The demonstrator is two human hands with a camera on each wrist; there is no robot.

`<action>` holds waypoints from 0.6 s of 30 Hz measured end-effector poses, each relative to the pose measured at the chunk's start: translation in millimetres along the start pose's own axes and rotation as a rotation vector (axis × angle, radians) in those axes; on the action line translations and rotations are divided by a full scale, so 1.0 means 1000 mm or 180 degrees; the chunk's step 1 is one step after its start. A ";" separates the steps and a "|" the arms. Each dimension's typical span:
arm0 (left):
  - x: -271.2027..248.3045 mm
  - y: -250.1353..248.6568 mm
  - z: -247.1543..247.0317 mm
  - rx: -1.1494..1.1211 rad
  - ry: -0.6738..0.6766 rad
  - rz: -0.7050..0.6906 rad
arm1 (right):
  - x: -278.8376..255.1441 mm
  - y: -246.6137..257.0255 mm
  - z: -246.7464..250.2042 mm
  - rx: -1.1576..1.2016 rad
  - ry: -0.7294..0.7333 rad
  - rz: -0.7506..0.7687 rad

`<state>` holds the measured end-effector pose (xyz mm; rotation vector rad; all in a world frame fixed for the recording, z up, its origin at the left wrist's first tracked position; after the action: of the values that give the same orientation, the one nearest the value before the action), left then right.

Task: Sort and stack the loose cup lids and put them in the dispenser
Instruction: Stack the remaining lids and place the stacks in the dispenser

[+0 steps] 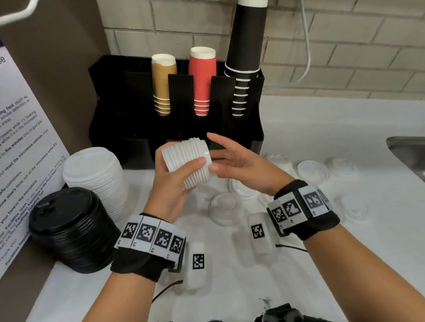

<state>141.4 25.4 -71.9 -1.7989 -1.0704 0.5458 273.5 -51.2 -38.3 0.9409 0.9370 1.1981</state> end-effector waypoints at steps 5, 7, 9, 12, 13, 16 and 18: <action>0.003 -0.005 0.014 -0.0042 -0.0196 -0.0054 | 0.008 -0.033 -0.001 -0.2545 0.0472 -0.0558; 0.003 -0.007 0.017 -0.0042 -0.0192 -0.0082 | 0.010 -0.047 -0.008 -0.3196 0.0808 -0.0737; 0.003 -0.006 0.018 -0.0011 -0.0203 -0.0075 | 0.011 -0.055 -0.013 -0.3358 0.0931 -0.0786; 0.001 -0.005 0.018 0.0034 -0.0212 -0.0051 | 0.012 -0.058 -0.015 -0.3336 0.0899 -0.0679; 0.000 -0.004 0.018 0.0038 -0.0205 -0.0051 | 0.013 -0.059 -0.015 -0.3300 0.0869 -0.0636; -0.001 -0.005 0.018 0.0059 -0.0194 -0.0069 | 0.012 -0.056 -0.009 -0.2946 0.0696 -0.0539; -0.001 -0.006 0.020 0.0038 -0.0197 -0.0091 | 0.008 -0.049 0.001 -0.2478 0.0421 -0.0490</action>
<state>123.3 35.1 -75.5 -1.7635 -1.1310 0.5926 291.3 -49.4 -84.8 0.1665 0.5452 1.3465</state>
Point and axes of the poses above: each hand's wrist, its own x-axis towards the middle knuckle, its own z-axis out of the back of the hand, y = z × x, the point moved 5 cm from there along x, towards the middle knuckle, and after that the axes turned 4 degrees about -z, right-handed, at the moved point
